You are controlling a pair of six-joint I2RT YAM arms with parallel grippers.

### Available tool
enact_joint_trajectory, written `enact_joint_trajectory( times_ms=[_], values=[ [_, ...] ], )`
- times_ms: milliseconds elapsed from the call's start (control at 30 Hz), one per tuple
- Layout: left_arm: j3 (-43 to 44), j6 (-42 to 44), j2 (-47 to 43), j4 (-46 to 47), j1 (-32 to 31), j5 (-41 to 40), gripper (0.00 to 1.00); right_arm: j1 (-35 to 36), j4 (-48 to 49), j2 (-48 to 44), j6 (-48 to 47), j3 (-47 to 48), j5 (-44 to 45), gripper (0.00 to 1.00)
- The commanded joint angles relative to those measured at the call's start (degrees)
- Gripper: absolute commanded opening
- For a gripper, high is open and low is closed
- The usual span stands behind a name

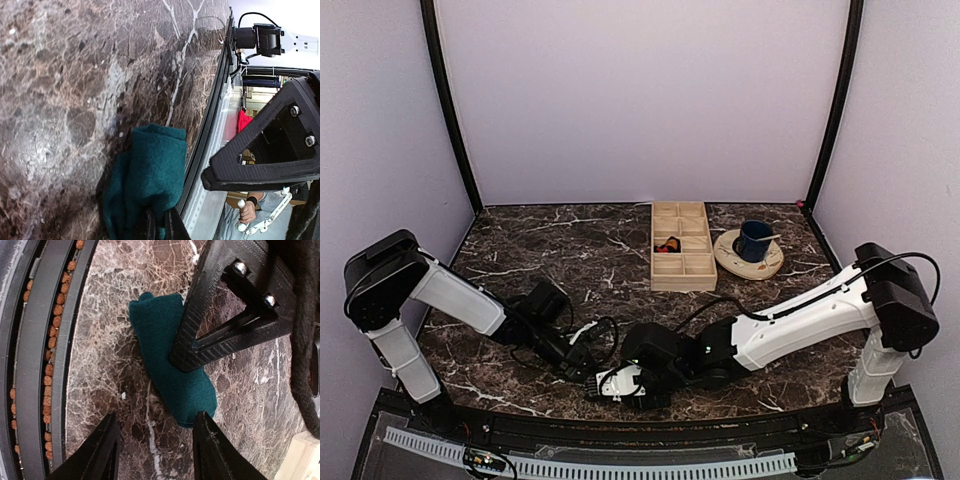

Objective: Roll the socks
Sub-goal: Pick up the sock from the center of the board.

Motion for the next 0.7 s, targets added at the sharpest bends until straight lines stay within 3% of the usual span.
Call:
enact_joint_trajectory(
  times_ms=[0,400,667],
  values=[
    [-2.0,1.4,1.6,-5.1,0.3,-2.8,0.00,0.9,3.2,2.0,-2.4,2.3,2.1,0.46],
    [-1.6,2.6,3.5,-7.5,0.3,-4.0,0.00,1.8,4.2,6.0,-6.4,4.2,3.8,0.48],
    [-1.5,2.6,4.6,-7.9,0.3,-4.2,0.00,1.9,6.8,7.1,-8.8,2.3,4.7,0.43]
  ],
)
